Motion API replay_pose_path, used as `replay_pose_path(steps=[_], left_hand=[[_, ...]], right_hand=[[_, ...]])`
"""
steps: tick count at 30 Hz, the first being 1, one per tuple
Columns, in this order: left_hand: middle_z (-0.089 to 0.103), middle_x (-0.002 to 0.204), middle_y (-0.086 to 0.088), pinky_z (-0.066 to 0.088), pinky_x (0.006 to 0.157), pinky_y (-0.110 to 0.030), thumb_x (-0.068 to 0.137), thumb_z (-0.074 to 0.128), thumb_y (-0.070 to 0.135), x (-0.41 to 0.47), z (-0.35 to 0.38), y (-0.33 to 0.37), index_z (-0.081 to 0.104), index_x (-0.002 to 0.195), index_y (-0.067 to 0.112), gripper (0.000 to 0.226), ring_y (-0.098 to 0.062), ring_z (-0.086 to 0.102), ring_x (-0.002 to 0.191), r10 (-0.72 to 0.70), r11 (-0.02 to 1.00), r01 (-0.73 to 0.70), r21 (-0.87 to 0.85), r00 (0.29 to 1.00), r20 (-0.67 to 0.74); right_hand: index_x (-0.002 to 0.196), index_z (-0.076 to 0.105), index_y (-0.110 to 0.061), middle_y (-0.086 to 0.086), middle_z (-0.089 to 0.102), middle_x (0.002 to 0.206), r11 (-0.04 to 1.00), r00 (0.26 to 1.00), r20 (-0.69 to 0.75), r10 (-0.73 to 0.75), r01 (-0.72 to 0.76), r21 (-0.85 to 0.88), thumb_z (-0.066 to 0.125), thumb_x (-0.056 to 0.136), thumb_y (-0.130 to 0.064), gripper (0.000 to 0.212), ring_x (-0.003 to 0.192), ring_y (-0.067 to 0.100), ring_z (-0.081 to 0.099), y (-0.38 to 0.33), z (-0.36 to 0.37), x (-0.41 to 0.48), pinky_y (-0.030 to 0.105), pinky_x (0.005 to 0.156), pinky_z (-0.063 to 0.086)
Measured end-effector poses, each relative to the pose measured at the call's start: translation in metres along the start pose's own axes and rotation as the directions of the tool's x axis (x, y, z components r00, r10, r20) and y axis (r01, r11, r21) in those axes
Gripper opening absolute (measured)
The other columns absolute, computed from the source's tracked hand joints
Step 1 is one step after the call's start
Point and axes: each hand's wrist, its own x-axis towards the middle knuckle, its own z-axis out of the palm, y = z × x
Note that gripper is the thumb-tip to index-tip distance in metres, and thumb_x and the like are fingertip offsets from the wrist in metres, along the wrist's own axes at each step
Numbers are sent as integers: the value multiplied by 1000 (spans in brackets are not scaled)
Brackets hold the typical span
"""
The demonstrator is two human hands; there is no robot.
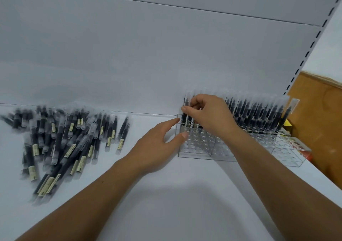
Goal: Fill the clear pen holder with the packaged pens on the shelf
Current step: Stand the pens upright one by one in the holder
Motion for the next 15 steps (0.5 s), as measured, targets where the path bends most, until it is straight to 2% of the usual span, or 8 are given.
replay_pose_path(steps=[5, 9, 12, 15], left_hand=[[36, 147, 26, 30, 110, -29, 87, 42, 70, 0, -2, 0, 31, 142, 51, 59, 4, 33, 135, 11, 1000, -11, 22, 1000, 7], [46, 139, 26, 37, 105, -30, 81, 35, 80, -1, -6, -1, 43, 137, 45, 67, 7, 44, 123, 19, 999, -18, 42, 1000, -21], [52, 131, 24, 39, 101, -26, 88, 45, 67, -6, -22, -1, 53, 130, 38, 52, 4, 48, 119, -6, 988, 21, 153, 995, -100], [56, 131, 19, 41, 100, -29, 92, 51, 54, -14, -53, 0, 59, 125, 35, 39, -5, 51, 120, -22, 938, 88, 335, 980, -196]], right_hand=[[87, 66, -30, -16, 65, 81, 995, 996, 86, 34, -25, -99, 69, 86, -44, 14, 76, 5, 62, 4, -1, -6, 34, 77, 55], [93, 70, -32, -17, 66, 85, 985, 996, 77, 44, -31, -169, 64, 88, -48, 18, 82, 4, 62, 1, -9, -14, 31, 78, 53], [92, 69, -33, -18, 64, 82, 982, 998, 61, 23, -11, -189, 62, 90, -47, 16, 79, 4, 60, -11, -17, -18, 28, 73, 51], [92, 70, -31, -18, 64, 80, 992, 995, 90, -33, 44, -122, 62, 91, -42, 14, 75, 2, 58, -34, -13, -25, 25, 73, 49]])
